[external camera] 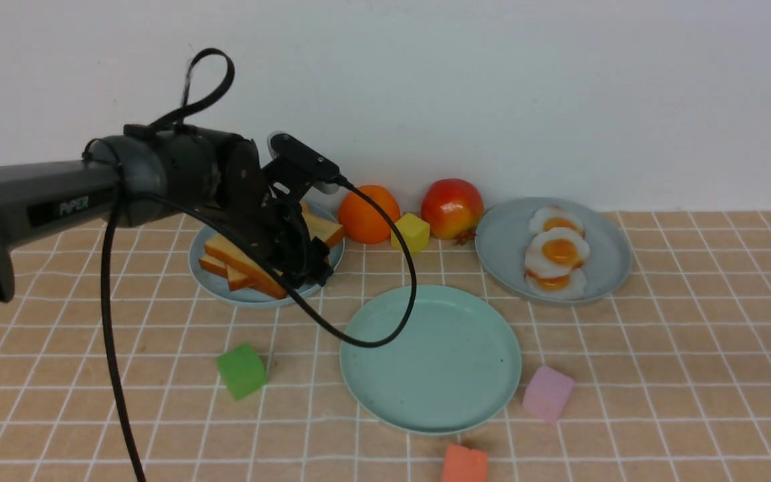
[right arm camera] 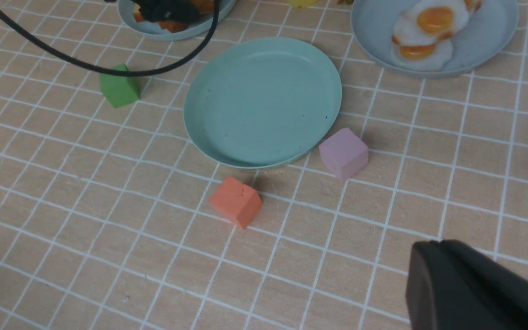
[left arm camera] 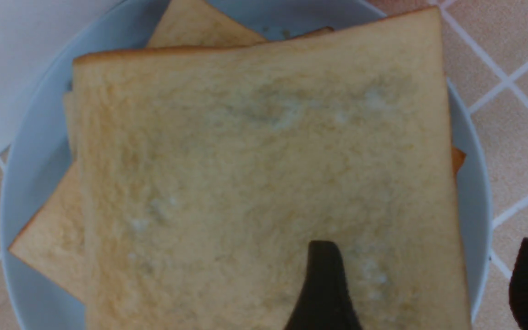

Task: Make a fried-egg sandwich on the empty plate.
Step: Use the left arm to grab a slice of bread, then use the left arm to put a slice of bread into the empty plate in the middle

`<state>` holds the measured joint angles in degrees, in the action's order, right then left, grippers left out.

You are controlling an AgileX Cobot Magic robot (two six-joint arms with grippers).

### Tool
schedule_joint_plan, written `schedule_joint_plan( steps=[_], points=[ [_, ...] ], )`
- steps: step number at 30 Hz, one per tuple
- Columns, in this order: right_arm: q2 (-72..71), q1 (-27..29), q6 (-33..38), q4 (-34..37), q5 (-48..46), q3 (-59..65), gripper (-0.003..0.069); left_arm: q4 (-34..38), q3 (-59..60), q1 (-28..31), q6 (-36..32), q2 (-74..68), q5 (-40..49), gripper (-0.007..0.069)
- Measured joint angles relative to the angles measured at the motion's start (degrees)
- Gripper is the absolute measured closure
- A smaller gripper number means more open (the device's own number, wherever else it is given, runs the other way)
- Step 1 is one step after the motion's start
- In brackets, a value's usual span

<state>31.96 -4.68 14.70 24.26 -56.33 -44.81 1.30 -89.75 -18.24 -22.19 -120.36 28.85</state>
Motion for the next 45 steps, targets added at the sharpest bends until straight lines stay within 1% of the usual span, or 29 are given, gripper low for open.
schedule_joint_plan(
  steps=[2,3,5,7,9,11,13,17,21,22,24,25,26,27,28,29,30,31,33,36,37,38,41,45],
  points=[
    [0.0,0.0,0.0,0.0,0.0,0.0,0.0651,-0.3,-0.1,0.0,0.0,-0.3,-0.1,0.0152],
    [0.0,0.0,0.0,0.0,0.0,0.0,0.0651,-0.4,-0.2,0.0,0.0,-0.3,-0.2,0.0158],
    [0.0,0.0,0.0,0.0,-0.5,0.0,0.0651,-1.3,-0.3,0.0,0.0,-0.3,-0.2,0.0255],
    [0.0,0.0,0.0,0.0,-0.9,0.0,0.0648,-1.3,-0.4,0.0,0.0,-0.3,-0.2,0.0312],
    [0.0,0.0,0.0,0.0,-2.1,0.0,0.0647,-1.3,-0.5,-0.1,0.0,-0.3,-0.2,0.0449],
    [0.0,0.0,0.0,0.0,-2.8,0.0,0.0645,-1.3,-0.5,-0.1,0.0,-0.3,-0.2,0.055],
    [0.0,0.0,0.0,0.0,-3.1,0.0,0.0644,-1.3,-0.5,-0.2,0.0,-0.3,-0.1,0.059],
    [0.0,0.0,0.0,0.0,-3.3,0.0,0.0641,-1.3,-0.5,-0.2,0.0,0.6,0.6,0.0596],
    [0.0,0.0,0.0,0.1,-3.4,0.0,0.0637,-1.3,-0.5,-0.2,2.2,4.5,2.6,0.0596],
    [0.0,0.0,0.0,0.3,-3.4,0.0,0.0636,-1.3,-0.5,-0.3,3.0,5.8,3.3,0.0596],
    [0.0,0.0,0.0,0.3,-3.4,0.0,0.0636,-0.9,-0.5,-2.0,7.0,10.9,6.7,0.0596],
    [0.0,0.0,0.0,0.3,-3.4,0.0,0.0636,-0.8,-0.5,-2.2,7.7,11.3,7.3,0.0596],
    [0.0,0.0,0.0,0.3,-3.4,0.0,0.0635,-0.6,-0.4,-3.2,8.9,12.6,8.5,0.0596],
    [0.0,0.0,0.0,0.2,-3.4,0.0,0.0634,-0.6,0.3,-5.4,10.4,14.6,10.0,0.0596],
    [0.0,0.0,0.0,0.2,-3.4,0.0,0.0633,-0.8,1.4,-7.9,10.9,15.9,10.5,0.0596],
    [0.0,0.0,0.0,0.2,-3.4,0.0,0.0633,-0.8,1.6,-8.8,10.9,16.3,10.6,0.0596],
    [0.0,0.0,0.0,0.0,-3.4,0.0,0.063,-1.7,3.8,-12.8,10.9,17.0,10.7,0.0596],
    [0.0,0.0,0.0,0.0,-3.4,0.0,0.063,-1.9,4.1,-13.8,10.9,17.0,10.7,0.0596],
    [0.0,0.0,0.0,0.0,-3.4,0.0,0.0627,-4.2,7.1,-19.4,10.8,16.6,10.6,0.0596],
    [0.0,0.0,0.0,0.0,-3.4,0.0,0.0627,-7.4,9.0,-24.5,10.8,15.6,9.2,0.0596],
    [0.0,0.0,0.0,0.0,-3.4,0.0,0.0627,-7.4,9.1,-24.5,10.8,15.6,9.2,0.0596],
    [0.0,0.0,0.0,0.0,-3.5,0.0,0.0627,-8.3,9.2,-26.0,10.8,14.9,8.3,0.0596],
    [0.0,0.0,0.0,0.0,-3.8,0.0,0.0627,-9.0,9.2,-27.5,10.8,13.6,6.6,0.0596],
    [0.0,0.0,0.0,0.1,-4.3,0.0,0.0626,-9.7,9.2,-27.8,10.8,11.1,5.0,0.0596]
  ],
)
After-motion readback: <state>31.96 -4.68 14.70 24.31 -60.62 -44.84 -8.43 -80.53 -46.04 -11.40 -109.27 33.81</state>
